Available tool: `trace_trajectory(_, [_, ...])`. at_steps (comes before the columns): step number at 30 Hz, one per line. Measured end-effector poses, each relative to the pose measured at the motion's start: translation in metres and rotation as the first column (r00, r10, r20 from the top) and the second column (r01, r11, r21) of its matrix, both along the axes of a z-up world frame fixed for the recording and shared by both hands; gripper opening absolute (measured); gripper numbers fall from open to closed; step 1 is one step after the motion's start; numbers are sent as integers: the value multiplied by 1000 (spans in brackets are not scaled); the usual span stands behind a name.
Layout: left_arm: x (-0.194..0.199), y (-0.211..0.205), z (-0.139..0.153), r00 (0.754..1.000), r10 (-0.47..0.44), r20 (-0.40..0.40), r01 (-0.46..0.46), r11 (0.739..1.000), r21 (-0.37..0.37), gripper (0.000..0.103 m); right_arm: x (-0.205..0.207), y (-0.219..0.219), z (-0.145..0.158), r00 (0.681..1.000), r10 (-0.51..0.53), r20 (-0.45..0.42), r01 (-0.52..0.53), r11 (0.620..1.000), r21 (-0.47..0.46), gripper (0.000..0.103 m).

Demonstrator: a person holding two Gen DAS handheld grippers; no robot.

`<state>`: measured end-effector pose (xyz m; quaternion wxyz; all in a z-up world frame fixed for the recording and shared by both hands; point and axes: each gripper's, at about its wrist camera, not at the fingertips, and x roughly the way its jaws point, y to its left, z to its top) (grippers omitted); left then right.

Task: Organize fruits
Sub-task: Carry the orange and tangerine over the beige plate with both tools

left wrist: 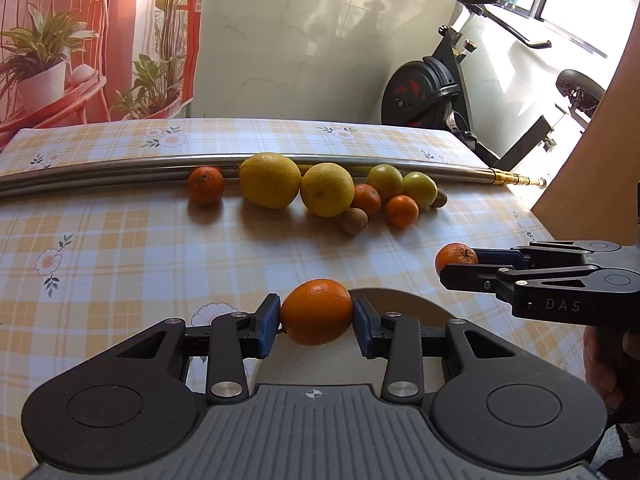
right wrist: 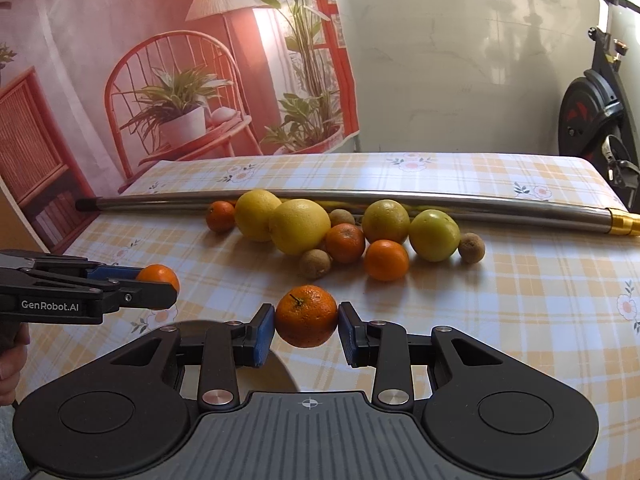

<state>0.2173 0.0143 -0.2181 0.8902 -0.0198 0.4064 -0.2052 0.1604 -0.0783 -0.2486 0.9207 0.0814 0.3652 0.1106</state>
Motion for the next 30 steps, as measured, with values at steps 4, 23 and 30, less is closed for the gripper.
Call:
trace_trajectory(4, [-17, 2, -6, 1000, -4, -8, 4, 1000, 11, 41, -13, 9, -3, 999, 27, -24, -27, 1000, -10, 32])
trace_trajectory(23, [-38, 7, -34, 997, 16, -72, -14, 999, 33, 41, -53, 31, -29, 989, 49, -141, -58, 997, -58, 32])
trace_trajectory(30, [-38, 10, -35, 998, 34, -61, -32, 999, 26, 41, -49, 32, -31, 990, 41, -135, -50, 997, -64, 31])
